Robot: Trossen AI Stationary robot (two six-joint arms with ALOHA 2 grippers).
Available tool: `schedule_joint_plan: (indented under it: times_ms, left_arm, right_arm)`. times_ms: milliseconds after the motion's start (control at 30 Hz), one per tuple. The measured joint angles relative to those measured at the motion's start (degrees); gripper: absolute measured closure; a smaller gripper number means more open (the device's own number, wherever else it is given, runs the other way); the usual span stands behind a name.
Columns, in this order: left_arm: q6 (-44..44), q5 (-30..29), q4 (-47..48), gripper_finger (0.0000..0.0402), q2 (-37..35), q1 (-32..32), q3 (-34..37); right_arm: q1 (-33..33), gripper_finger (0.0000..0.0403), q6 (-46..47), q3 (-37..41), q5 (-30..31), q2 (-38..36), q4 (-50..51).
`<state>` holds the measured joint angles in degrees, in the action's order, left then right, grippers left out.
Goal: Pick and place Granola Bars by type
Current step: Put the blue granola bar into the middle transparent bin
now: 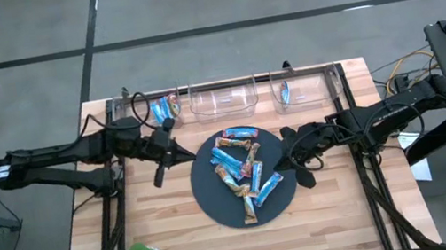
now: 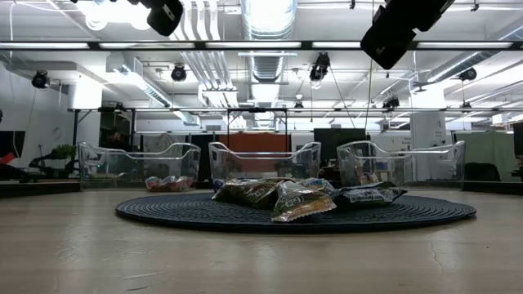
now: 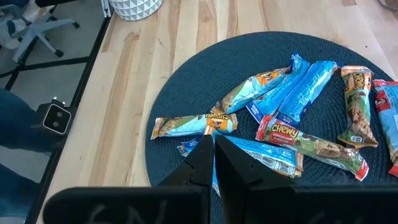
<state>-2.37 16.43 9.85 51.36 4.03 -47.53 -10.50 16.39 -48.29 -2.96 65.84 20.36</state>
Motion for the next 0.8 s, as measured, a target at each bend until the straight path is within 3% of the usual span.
schedule_joint_plan:
  times_ms: [800]
  left_arm:
    - [-0.9, 0.0, -3.0, 0.0402, 4.7, 0.0, 0.0]
  right_arm:
    - [0.0, 0.0394, 0.1, 0.0, 0.0, 0.0, 0.4]
